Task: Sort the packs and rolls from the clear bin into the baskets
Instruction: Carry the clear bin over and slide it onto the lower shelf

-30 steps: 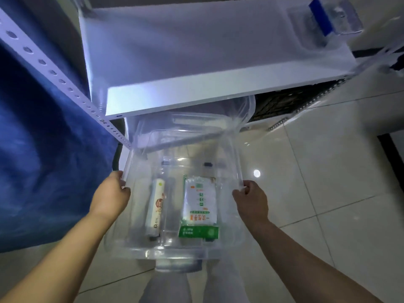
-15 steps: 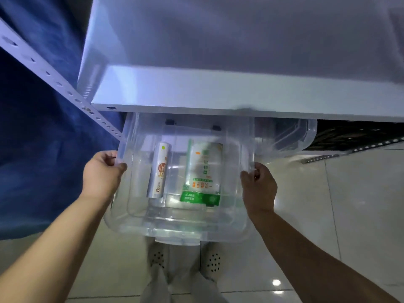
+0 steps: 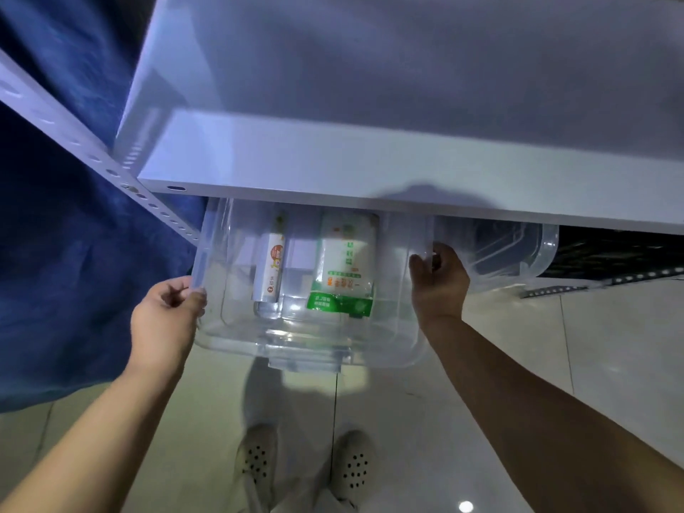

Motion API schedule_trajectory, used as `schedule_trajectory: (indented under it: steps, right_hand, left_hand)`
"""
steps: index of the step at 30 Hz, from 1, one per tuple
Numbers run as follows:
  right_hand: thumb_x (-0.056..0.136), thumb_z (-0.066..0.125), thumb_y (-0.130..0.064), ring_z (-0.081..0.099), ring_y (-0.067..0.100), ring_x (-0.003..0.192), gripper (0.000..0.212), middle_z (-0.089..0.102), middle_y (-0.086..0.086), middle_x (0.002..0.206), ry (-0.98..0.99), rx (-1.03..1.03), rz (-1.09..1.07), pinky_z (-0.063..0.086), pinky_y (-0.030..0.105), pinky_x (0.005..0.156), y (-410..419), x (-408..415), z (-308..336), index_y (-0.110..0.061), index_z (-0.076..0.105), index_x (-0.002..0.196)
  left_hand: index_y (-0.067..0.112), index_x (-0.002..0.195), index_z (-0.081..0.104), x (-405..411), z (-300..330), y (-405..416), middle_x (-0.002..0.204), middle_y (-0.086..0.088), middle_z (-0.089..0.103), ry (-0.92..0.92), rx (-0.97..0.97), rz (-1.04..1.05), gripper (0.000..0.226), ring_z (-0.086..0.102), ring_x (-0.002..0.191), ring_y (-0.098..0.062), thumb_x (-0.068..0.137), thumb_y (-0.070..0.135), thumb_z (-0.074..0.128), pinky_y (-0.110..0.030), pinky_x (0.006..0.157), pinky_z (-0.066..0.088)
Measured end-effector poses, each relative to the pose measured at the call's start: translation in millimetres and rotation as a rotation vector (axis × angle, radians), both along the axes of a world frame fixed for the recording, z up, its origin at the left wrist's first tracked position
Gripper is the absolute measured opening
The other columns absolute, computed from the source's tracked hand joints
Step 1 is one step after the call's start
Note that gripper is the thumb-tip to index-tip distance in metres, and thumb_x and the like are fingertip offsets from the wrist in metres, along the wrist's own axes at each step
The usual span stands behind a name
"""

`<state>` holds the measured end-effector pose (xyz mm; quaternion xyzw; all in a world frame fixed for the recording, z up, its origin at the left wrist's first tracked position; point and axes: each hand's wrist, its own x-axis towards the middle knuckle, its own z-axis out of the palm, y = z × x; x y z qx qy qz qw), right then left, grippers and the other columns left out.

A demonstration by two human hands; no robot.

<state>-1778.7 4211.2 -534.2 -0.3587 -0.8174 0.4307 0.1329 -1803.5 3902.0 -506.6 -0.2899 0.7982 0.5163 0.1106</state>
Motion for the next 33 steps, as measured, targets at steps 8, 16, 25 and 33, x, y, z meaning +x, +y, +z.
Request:
schedule_trajectory:
  steps: [8, 16, 25, 33]
  right_hand:
    - [0.088, 0.057, -0.033, 0.060, 0.019, 0.084, 0.027, 0.065, 0.001, 0.097, -0.167, 0.255, 0.038, 0.037, 0.023, 0.070, 13, -16, 10, -0.016, 0.064, 0.108]
    - [0.089, 0.058, -0.012, 0.045, -0.001, 0.073, 0.029, 0.048, 0.016, 0.113, 0.163, 0.304, -0.342, 0.041, 0.011, 0.072, 38, 54, 54, 0.000, 0.052, 0.115]
    - [0.095, 0.045, -0.031, 0.047, 0.020, 0.070, 0.026, 0.050, 0.008, 0.075, 0.069, 0.014, -0.264, 0.040, 0.035, 0.064, 62, 31, 53, -0.010, 0.052, 0.082]
    - [0.083, 0.066, -0.024, 0.046, 0.013, 0.071, 0.019, 0.056, 0.000, 0.090, 0.088, -0.021, -0.234, 0.039, 0.016, 0.071, -6, 51, 46, -0.013, 0.059, 0.097]
  left_hand:
    - [0.014, 0.081, 0.055, 17, -11, 13, 0.076, -0.011, 0.058, -0.019, 0.087, 0.111, 0.013, 0.059, 0.058, -0.019, 0.091, 0.022, 0.052, -0.017, 0.048, 0.049]
    - [0.015, 0.075, 0.047, 15, 7, 16, 0.081, -0.018, 0.059, -0.099, 0.083, 0.081, 0.020, 0.060, 0.037, -0.004, 0.094, 0.017, 0.047, -0.019, 0.049, 0.050]
    - [0.007, 0.076, 0.047, 18, 3, 13, 0.068, -0.014, 0.060, -0.061, 0.063, -0.036, 0.021, 0.062, 0.042, -0.004, 0.094, 0.018, 0.046, -0.034, 0.064, 0.046]
    - [0.012, 0.074, 0.043, 18, -2, 9, 0.071, -0.015, 0.058, -0.061, 0.193, 0.021, 0.020, 0.061, 0.041, -0.006, 0.095, 0.015, 0.046, -0.036, 0.073, 0.049]
